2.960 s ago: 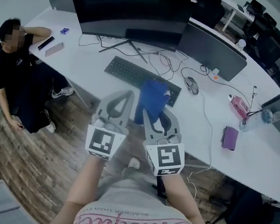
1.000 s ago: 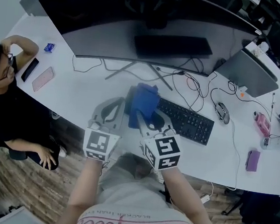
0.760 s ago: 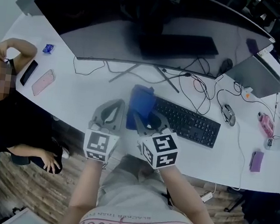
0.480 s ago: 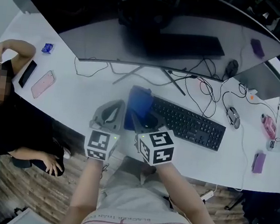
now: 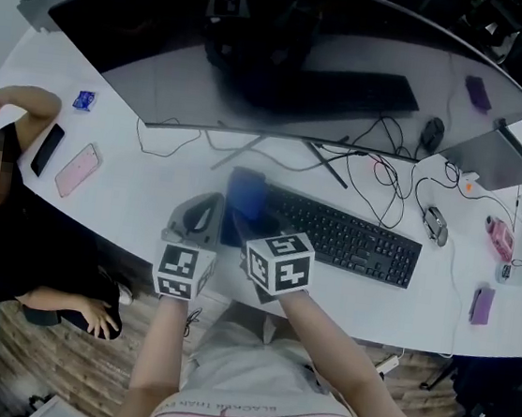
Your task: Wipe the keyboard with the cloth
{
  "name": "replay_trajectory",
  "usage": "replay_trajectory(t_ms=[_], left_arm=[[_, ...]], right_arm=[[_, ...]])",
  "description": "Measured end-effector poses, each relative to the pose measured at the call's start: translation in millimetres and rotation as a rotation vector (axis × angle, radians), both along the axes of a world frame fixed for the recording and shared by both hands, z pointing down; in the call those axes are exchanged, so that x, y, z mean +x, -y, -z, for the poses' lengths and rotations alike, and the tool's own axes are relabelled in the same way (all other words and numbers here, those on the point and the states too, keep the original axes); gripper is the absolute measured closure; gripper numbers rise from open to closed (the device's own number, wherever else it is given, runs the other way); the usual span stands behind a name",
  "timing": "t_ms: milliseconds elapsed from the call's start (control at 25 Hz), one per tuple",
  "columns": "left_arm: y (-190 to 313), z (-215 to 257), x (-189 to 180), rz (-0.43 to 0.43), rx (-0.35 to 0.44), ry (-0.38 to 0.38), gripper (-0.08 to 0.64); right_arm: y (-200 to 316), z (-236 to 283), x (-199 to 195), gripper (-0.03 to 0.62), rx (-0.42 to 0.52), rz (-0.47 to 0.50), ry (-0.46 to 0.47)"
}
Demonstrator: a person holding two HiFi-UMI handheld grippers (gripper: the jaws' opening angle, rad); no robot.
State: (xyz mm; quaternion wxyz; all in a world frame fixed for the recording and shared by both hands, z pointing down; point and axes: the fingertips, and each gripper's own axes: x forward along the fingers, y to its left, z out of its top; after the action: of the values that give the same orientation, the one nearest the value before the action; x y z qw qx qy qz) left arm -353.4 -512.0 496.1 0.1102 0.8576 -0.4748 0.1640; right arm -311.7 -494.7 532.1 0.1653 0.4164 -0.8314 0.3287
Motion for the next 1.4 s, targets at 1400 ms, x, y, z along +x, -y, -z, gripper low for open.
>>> replay_trajectory(t_ms=[1400], left_arm=[[8.6, -34.1, 89.1, -0.047, -0.077, 0.068, 0.555]], right_arm=[[-8.0, -30.5, 91.1, 0.505, -0.136, -0.021, -0.072]])
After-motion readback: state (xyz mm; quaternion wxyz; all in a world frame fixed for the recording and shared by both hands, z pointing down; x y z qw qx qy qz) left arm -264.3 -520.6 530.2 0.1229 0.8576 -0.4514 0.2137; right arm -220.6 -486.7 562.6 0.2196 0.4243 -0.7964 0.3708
